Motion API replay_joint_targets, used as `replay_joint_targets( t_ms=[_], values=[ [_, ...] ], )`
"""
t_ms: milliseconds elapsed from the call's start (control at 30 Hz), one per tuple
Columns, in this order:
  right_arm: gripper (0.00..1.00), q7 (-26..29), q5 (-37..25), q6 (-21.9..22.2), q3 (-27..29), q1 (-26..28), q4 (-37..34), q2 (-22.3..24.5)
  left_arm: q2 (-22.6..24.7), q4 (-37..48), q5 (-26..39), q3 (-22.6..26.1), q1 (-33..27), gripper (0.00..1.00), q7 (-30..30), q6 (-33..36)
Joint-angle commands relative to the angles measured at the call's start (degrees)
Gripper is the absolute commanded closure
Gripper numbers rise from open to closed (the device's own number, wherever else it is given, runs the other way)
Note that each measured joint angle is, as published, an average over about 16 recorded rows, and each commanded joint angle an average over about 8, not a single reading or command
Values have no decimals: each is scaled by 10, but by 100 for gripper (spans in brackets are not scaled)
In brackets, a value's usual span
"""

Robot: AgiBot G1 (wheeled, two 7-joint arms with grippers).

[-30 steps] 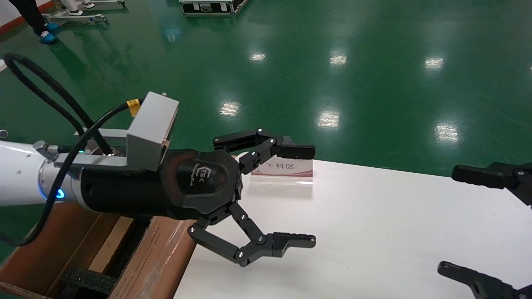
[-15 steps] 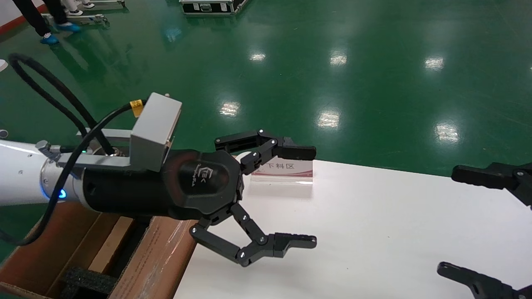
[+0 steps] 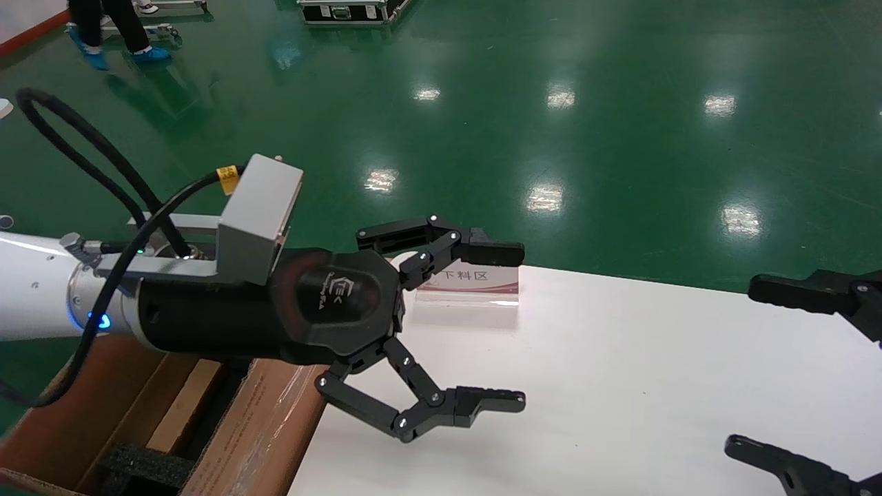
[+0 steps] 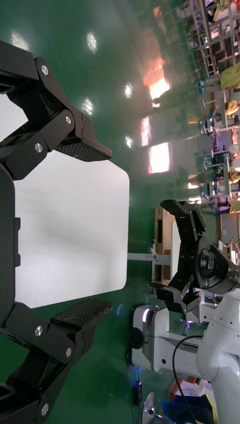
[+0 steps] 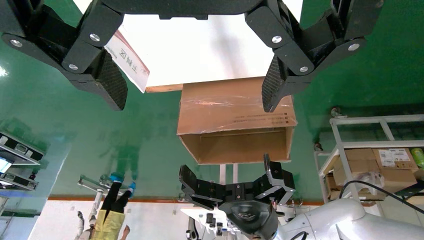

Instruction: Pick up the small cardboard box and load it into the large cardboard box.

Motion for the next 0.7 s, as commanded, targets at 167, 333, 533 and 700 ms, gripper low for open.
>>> replay_joint_targets(
  t_ms=[167, 333, 533, 700],
  values=[
    [0, 0, 0, 0, 0, 0, 0, 0, 0, 0, 0, 0, 0, 0, 0, 0],
    [0, 0, 0, 0, 0, 0, 0, 0, 0, 0, 0, 0, 0, 0, 0, 0],
    [0, 0, 0, 0, 0, 0, 0, 0, 0, 0, 1, 1, -1, 0, 0, 0],
    [0, 0, 0, 0, 0, 0, 0, 0, 0, 0, 1, 1, -1, 0, 0, 0]
  ],
)
